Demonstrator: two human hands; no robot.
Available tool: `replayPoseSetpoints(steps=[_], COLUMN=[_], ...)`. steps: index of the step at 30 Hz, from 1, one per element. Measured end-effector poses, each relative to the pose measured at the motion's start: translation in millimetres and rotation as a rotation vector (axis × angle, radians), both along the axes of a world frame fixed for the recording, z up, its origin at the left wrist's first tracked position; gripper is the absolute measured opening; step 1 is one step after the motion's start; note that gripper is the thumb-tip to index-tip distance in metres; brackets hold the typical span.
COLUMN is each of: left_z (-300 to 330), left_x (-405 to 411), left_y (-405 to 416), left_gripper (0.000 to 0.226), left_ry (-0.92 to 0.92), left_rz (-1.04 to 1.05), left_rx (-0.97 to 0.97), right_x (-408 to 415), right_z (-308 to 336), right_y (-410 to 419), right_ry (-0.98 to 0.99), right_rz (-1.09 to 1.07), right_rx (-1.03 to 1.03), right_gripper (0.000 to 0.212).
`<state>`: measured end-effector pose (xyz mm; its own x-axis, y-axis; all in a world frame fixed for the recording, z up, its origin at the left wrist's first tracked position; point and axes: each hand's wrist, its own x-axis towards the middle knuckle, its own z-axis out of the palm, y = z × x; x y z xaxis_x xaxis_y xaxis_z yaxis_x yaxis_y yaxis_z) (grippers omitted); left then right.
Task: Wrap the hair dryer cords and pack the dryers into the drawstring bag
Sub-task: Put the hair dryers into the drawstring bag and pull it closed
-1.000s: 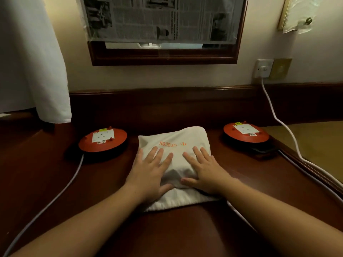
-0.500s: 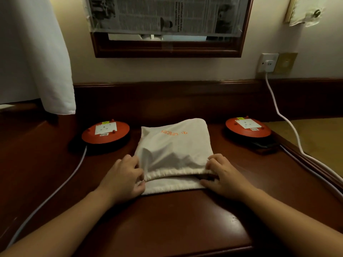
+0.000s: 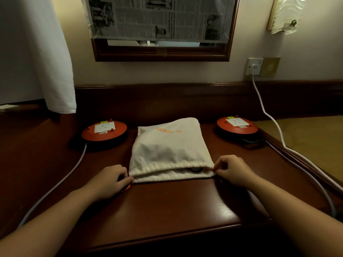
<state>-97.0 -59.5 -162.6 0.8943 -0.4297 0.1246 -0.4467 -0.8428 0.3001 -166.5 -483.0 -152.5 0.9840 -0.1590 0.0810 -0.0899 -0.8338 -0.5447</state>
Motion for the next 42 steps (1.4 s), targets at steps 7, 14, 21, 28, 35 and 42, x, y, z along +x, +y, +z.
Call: replayPoseSetpoints(steps=[7,14,21,28,35,42], left_z=[-1.4,-3.4,7.0,2.1,-7.5,-8.2], left_x=[-0.2,-2.0,-2.0,-5.6,3.0,-1.1], left_y=[-0.2,-22.5,-90.2,-152.8,-143.9,-110.0], left_gripper=[0.029,0.059,0.035,0.029,0.022,0.026], left_ry=[0.067,-0.133,-0.536,-0.39,-0.34,-0.285], left_rz=[0.076,0.087,-0.222,-0.252,-0.237,-0.239], left_rx=[-0.133,-0.21,-0.131,0.007,0.014,-0.037], right_x=[-13.2,0.2,-1.6,-11.7,-24.2,-28.0], right_z=[-4.6,-7.7,-10.1,2.3,8.9,2.3], right_y=[2.5,20.4,25.7,23.5,6.2,-7.6], right_ry=[-0.141,-0.227,-0.348,-0.176,0.012,-0.052], right_rz=[0.065,0.178,0.09,0.073,0.172,-0.078], right_rx=[-0.07,-0.47,-0.15,0.365,0.243,-0.121], right_gripper=[0.015,0.019,0.016,0.011,0.03,0.017])
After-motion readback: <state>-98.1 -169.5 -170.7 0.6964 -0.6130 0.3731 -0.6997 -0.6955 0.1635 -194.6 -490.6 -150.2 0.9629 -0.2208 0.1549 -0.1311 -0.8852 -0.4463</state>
